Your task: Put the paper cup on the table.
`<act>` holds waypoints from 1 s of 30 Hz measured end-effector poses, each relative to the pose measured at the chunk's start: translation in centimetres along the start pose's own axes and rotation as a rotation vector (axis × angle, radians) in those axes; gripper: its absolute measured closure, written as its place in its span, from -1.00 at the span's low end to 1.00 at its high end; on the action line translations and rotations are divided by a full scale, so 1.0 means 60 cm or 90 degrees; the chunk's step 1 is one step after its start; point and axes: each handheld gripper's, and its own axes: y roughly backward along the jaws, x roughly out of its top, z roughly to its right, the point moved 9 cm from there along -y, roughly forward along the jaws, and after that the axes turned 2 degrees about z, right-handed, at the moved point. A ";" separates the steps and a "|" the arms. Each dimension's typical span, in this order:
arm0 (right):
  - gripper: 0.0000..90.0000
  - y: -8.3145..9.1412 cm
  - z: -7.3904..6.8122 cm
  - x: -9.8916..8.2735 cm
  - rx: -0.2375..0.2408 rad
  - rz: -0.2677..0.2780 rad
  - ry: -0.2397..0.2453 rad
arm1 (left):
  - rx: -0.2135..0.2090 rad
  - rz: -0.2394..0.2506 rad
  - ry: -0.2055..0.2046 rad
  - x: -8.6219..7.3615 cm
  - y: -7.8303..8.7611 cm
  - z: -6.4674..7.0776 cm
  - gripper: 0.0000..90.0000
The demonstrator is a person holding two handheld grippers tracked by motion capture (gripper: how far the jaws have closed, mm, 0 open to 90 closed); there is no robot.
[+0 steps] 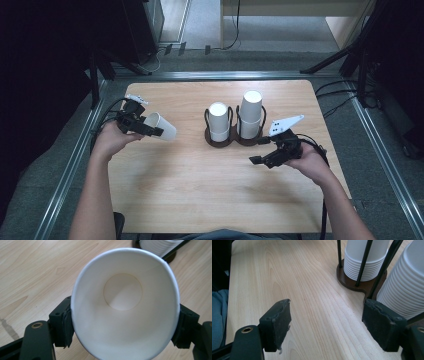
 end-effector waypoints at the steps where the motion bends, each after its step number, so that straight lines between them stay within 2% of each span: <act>1: -0.48 -0.001 0.000 0.000 0.000 0.000 0.000 | 0.002 -0.007 0.002 -0.001 -0.003 -0.003 -0.50; 6: -0.48 -0.004 0.000 -0.002 0.002 -0.006 0.002 | 0.020 -0.039 0.013 -0.007 -0.018 -0.014 -0.50; 10: -0.48 -0.004 0.001 -0.002 0.001 -0.005 -0.001 | 0.042 -0.066 0.003 -0.010 -0.027 -0.019 -0.50; 14: -0.48 -0.004 0.003 -0.003 -0.001 -0.004 -0.001 | 0.026 -0.078 0.012 -0.012 -0.034 -0.018 -0.51; 18: -0.48 -0.004 0.005 -0.003 0.000 -0.005 -0.003 | 0.038 -0.090 0.017 -0.015 -0.040 -0.024 -0.51; 20: -0.48 -0.004 0.005 -0.004 0.000 -0.006 -0.004 | 0.051 -0.100 0.017 -0.017 -0.041 -0.027 -0.51; 22: -0.48 -0.004 0.005 -0.003 -0.001 -0.005 -0.003 | 0.076 -0.113 0.011 -0.017 -0.042 -0.032 -0.51; 27: -0.48 -0.004 0.007 -0.004 -0.002 -0.005 -0.006 | 0.070 -0.126 0.018 -0.017 -0.049 -0.031 -0.51; 29: -0.48 -0.004 0.007 -0.005 -0.002 -0.007 -0.007 | 0.057 -0.129 0.022 -0.017 -0.052 -0.028 -0.52; 30: -0.48 -0.005 0.008 -0.006 -0.004 -0.009 -0.005 | 0.061 -0.130 0.021 -0.017 -0.052 -0.028 -0.52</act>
